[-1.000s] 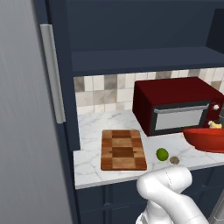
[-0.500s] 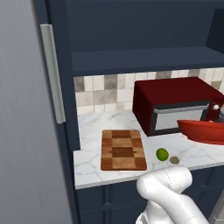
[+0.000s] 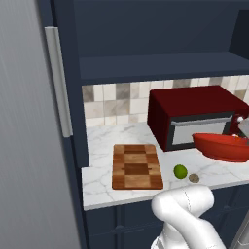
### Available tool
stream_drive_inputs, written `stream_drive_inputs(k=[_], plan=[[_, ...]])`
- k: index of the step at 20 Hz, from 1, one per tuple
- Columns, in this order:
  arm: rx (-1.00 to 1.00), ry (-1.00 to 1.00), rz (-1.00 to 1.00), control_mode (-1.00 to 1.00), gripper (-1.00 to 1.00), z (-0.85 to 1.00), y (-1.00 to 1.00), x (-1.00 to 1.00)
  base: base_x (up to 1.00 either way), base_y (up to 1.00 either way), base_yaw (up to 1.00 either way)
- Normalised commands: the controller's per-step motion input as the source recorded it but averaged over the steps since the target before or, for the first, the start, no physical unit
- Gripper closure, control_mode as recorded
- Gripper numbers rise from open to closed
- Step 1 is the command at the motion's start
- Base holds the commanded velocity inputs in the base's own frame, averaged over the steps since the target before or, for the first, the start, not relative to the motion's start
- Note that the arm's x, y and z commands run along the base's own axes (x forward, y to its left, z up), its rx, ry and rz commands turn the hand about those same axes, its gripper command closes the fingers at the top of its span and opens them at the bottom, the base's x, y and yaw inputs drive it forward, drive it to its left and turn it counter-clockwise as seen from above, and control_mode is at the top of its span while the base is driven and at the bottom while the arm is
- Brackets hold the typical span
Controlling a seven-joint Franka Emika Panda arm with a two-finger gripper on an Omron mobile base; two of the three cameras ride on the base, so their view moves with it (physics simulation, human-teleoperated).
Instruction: Open the cabinet. Place the bowl and condiment on the counter. Then place the lime and garlic on the cutting board.
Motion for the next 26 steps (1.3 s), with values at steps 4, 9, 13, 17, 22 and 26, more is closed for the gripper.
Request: stream_drive_inputs(k=[4,9,13,17,22,26], plan=[[0.01,-0.09,0.0,-1.0,1.0,-0.04,-0.21,0.09,0.0,0.0,0.0],[0.02,-0.11,0.0,-1.0,1.0,0.0,-0.3,0.03,0.0,0.0,0.0],[0.0,-0.04,0.05,-1.0,1.0,0.0,-0.08,0.03,0.0,0.0,0.0],[0.0,0.0,0.08,-1.0,1.0,-0.03,0.0,0.09,0.0,0.0,0.0],[0.0,0.0,0.08,-1.0,1.0,-0.13,0.0,0.15,0.0,0.0,0.0],[0.0,0.0,0.01,-1.0,1.0,-0.14,-0.14,0.12,0.0,0.0,0.0]])
